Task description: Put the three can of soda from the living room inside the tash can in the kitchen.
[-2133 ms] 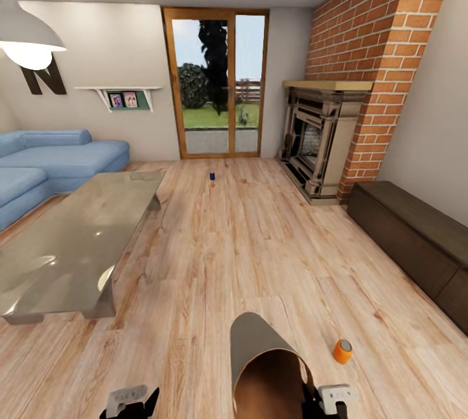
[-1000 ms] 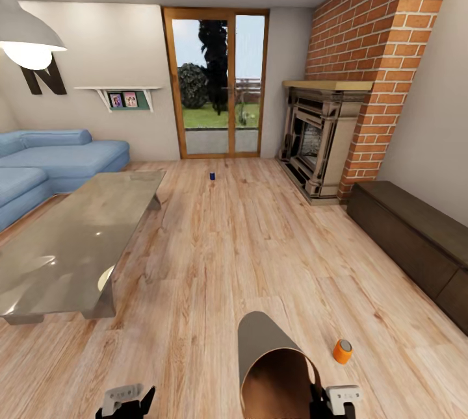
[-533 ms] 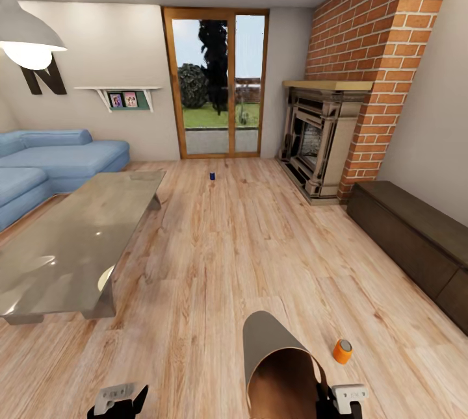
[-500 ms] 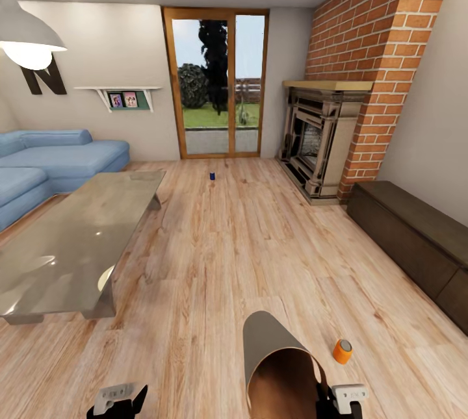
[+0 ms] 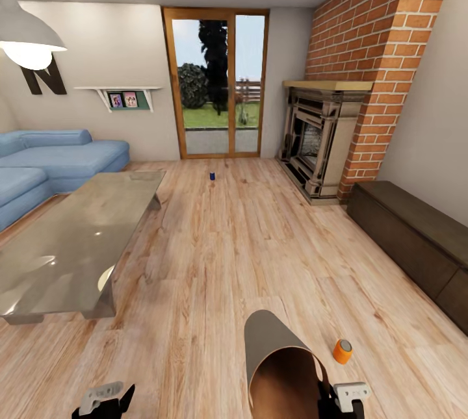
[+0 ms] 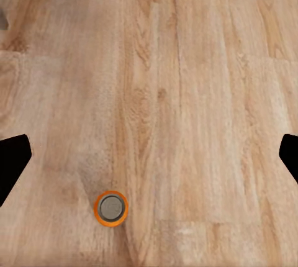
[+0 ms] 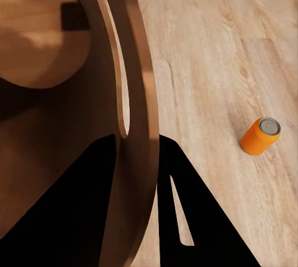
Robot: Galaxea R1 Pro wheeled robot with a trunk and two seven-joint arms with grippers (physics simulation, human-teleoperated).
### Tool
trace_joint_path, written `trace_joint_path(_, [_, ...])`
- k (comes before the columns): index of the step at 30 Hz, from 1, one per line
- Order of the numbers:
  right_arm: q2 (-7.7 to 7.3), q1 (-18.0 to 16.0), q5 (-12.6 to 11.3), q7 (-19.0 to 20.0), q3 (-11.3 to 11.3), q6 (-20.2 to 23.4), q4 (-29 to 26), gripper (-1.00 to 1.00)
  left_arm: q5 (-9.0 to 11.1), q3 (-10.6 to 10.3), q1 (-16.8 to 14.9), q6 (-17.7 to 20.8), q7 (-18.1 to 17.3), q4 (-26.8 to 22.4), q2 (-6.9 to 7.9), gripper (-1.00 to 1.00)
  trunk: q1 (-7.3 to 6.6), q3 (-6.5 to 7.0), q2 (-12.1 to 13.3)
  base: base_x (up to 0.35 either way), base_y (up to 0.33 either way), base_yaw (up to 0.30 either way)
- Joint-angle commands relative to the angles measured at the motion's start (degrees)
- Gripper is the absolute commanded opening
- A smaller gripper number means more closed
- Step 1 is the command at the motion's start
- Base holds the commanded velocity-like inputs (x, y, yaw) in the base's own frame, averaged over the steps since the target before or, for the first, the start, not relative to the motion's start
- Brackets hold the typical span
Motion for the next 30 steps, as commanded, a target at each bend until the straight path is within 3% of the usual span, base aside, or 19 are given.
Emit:
trace_joint_path(1, [0.00, 0.0, -0.1, 0.4, 0.0, 0.0, -0.1, -1.00, 0.0, 0.0, 0.0, 0.0, 0.0, 0.0, 0.13, 1.00, 0.00, 0.01, 0.0, 0.000, 0.000, 0.000])
trace_joint_path(8, [0.02, 0.0, -0.1, 0.4, 0.0, 0.1, -0.1, -1.00, 0.0, 0.1, -0.1, 1.2, -0.1, 0.0, 0.39, 1.00, 0.00, 0.01, 0.0, 0.063, 0.000, 0.000])
trace_joint_path(18, [0.08, 0.0, 0.0, 0.5, 0.0, 0.1, -0.1, -1.00, -0.1, 0.1, -0.1, 3.1, -0.2, 0.1, 0.53, 1.00, 0.00, 0.01, 0.0, 0.284, 0.000, 0.000])
trace_joint_path(23, [0.08, 0.0, 0.0, 0.4, 0.0, 0.1, -0.1, -1.00, -0.1, 0.1, -0.2, 6.6, -0.2, 0.1, 1.17, 1.00, 0.00, 0.01, 0.0, 0.315, 0.000, 0.000])
trace_joint_path(30, [0.08, -0.1, 0.0, 0.5, 0.0, 0.3, -0.1, -1.00, -0.1, 0.1, -0.2, 7.3, 0.3, 1.0, 1.38, 1.00, 0.00, -0.01, 0.0, 0.182, 0.000, 0.000])
